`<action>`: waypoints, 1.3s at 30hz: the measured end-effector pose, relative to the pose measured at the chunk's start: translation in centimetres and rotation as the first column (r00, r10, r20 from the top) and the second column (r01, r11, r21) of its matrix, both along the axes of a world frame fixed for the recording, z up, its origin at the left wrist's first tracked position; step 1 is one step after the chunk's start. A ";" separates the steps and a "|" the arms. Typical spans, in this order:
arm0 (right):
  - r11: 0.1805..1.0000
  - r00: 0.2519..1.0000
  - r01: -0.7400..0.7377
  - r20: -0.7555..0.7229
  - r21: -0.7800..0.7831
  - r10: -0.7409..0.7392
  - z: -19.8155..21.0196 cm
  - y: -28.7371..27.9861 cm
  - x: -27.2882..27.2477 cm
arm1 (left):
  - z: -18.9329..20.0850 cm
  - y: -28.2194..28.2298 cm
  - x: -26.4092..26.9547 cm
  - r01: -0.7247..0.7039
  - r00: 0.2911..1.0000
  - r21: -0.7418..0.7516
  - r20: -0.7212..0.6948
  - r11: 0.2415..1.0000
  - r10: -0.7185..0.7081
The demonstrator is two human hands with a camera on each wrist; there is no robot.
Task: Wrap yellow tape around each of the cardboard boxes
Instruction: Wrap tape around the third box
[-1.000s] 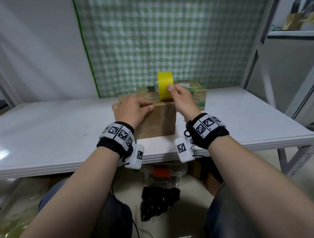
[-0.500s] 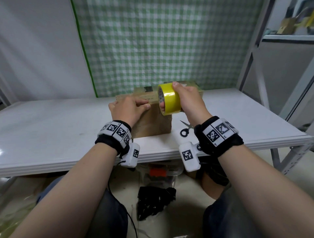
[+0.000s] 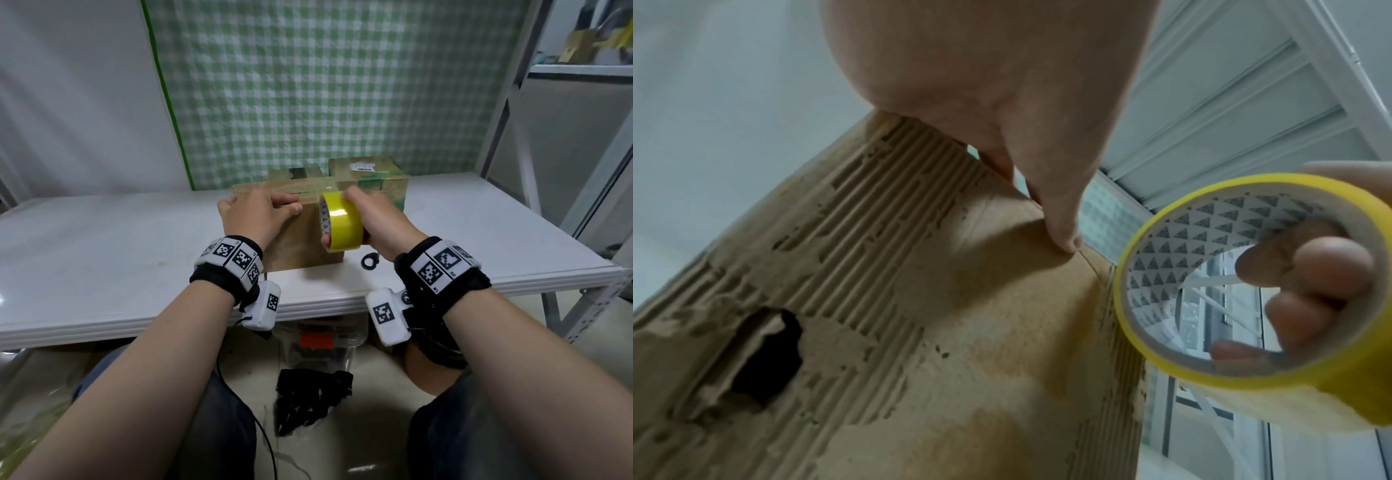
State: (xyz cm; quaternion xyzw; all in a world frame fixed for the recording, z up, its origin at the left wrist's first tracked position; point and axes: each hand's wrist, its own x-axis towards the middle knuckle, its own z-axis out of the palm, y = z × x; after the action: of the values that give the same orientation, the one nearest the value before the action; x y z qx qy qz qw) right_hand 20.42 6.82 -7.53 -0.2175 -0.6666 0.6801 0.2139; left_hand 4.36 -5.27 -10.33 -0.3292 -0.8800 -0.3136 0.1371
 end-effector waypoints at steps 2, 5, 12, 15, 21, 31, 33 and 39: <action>1.000 1.000 0.002 0.005 0.006 -0.002 -0.2 -0.1 0.1 | 0.1 -0.1 0.1 0.002 1.000 0.001 0.002 1.000 -0.002; 1.000 0.999 -0.020 0.033 0.012 0.019 -0.8 0.0 0.2 | 0.1 -0.3 0.1 0.023 1.000 0.022 0.020 1.000 -0.023; 0.988 0.996 0.034 0.075 0.153 -0.046 -1.7 1.2 0.1 | -0.9 -1.3 -0.7 0.064 0.993 0.220 0.080 0.973 -0.084; 0.996 0.995 0.015 0.095 0.085 -0.023 -2.3 1.7 -0.4 | -1.2 -1.8 -0.4 -0.139 0.951 0.490 0.308 0.860 -0.022; 0.999 0.998 -0.011 0.061 0.052 0.008 -3.1 1.5 -1.1 | -2.3 -2.3 -0.8 -0.265 0.779 0.495 0.615 0.828 -0.118; 0.986 0.991 0.120 -0.068 0.116 -0.113 -0.7 1.9 -1.4 | -0.7 -2.4 -1.0 -0.064 0.839 0.601 0.465 0.797 -0.283; 0.976 0.993 0.112 -0.050 0.186 -0.105 -1.0 2.3 -1.5 | -0.3 -2.4 -0.9 -0.048 0.799 0.626 0.492 0.779 -0.346; 0.949 0.992 0.092 0.053 0.301 -0.114 -2.2 3.4 -2.3 | -0.5 -2.3 -1.0 -0.093 0.705 0.629 0.588 0.771 -0.395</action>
State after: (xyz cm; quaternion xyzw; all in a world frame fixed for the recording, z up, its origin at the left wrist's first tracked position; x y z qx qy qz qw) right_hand 18.09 10.27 -9.72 -0.2409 -0.7563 0.5517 0.2560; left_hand 3.38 -7.59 -10.86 -0.1994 -0.6802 -0.6932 -0.1303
